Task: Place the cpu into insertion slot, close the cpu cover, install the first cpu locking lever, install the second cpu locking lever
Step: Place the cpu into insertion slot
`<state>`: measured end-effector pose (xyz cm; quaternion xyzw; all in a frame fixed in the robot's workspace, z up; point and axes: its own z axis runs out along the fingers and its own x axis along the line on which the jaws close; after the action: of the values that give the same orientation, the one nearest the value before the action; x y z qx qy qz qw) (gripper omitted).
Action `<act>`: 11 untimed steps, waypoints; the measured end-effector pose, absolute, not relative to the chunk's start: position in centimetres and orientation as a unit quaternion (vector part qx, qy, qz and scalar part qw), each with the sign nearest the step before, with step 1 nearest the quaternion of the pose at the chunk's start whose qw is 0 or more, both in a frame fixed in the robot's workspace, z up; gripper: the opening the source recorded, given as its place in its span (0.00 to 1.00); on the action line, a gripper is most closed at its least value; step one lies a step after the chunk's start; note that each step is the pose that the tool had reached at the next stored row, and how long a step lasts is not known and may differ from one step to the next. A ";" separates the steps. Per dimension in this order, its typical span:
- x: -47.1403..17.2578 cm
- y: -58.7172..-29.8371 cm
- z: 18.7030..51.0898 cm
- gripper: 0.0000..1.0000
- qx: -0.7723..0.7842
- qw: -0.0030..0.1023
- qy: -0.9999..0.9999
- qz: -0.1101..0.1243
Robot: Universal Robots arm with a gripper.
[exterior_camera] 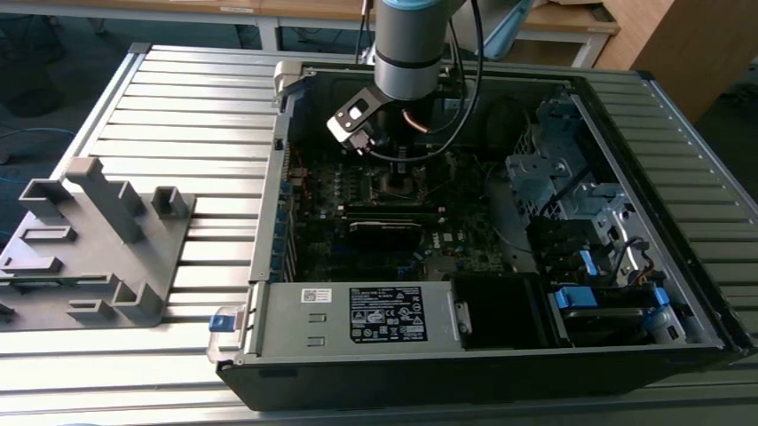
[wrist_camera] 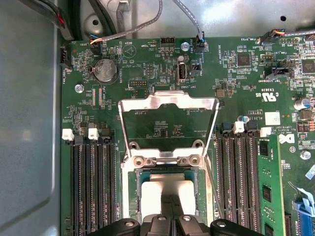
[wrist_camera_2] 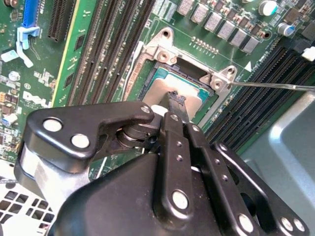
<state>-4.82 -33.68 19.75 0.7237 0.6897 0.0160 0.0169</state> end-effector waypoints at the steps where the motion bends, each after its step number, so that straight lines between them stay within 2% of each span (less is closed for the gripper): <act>1: -4.8 -33.7 19.8 0.11 0.724 0.017 0.690 0.017; 11: -4.8 -33.7 22.1 0.11 0.724 0.017 0.690 0.016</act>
<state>-4.81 -33.67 22.12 0.7237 0.6897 0.0162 0.0168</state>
